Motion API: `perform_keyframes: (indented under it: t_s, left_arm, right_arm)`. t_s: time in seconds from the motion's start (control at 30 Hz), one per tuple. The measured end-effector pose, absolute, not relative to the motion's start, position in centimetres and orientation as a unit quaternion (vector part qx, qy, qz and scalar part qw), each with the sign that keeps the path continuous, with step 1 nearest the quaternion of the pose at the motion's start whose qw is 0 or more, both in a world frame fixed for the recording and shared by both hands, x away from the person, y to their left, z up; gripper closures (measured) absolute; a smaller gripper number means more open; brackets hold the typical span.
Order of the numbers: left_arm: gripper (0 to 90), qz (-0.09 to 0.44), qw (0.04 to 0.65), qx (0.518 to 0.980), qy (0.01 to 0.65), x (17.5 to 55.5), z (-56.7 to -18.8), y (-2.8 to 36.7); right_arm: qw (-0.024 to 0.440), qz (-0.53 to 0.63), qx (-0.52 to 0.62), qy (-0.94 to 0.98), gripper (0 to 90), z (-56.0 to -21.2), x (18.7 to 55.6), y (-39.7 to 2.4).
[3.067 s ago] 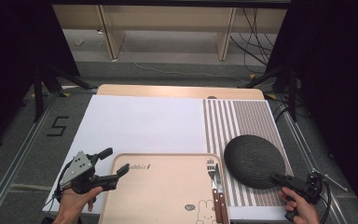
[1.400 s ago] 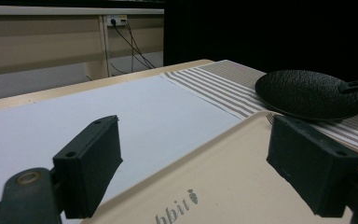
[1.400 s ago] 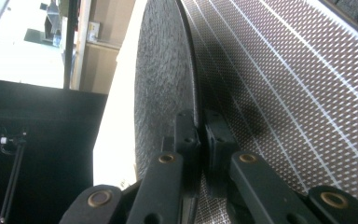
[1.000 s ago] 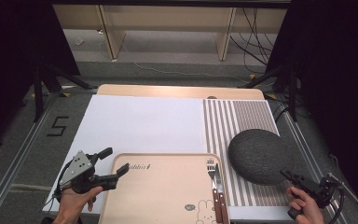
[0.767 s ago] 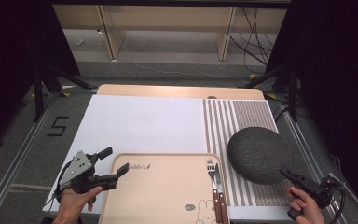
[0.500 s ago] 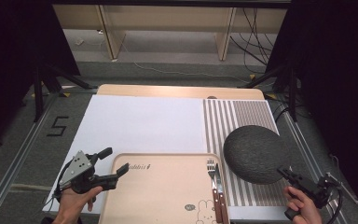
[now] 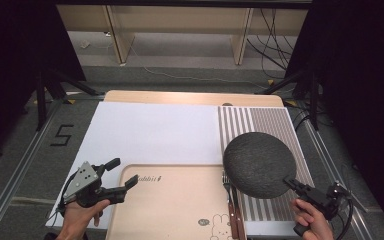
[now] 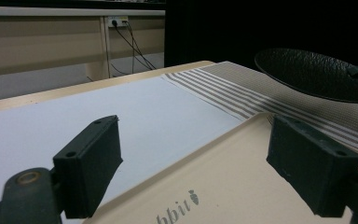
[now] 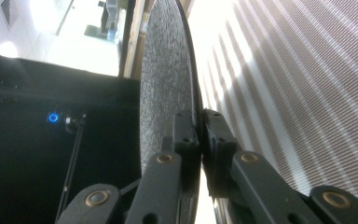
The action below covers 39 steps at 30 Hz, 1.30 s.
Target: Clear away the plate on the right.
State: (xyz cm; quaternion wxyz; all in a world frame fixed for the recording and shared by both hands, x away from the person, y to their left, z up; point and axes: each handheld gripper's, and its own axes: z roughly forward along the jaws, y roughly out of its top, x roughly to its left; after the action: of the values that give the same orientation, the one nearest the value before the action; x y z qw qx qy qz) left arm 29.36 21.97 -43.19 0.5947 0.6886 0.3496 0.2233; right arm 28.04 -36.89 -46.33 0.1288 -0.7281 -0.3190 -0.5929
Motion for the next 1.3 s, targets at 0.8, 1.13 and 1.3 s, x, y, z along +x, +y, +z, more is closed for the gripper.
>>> perform_keyframes:
  t_s: [0.8,1.13,1.3]
  left_arm:
    - [16.6,0.224,0.599,0.686,0.347,29.4,-43.2,22.0]
    - [16.6,0.224,0.599,0.686,0.348,29.4,-43.2,22.0]
    - [16.6,0.225,0.596,0.687,0.350,29.4,-43.1,22.1]
  right_arm:
    - [0.195,-0.568,-0.712,-0.364,85.8,-45.7,28.3,-31.2]
    - [0.216,-0.561,-0.696,-0.393,85.7,-45.9,28.1,-28.7]
    - [0.230,-0.554,-0.689,-0.407,85.6,-46.1,27.9,-27.5]
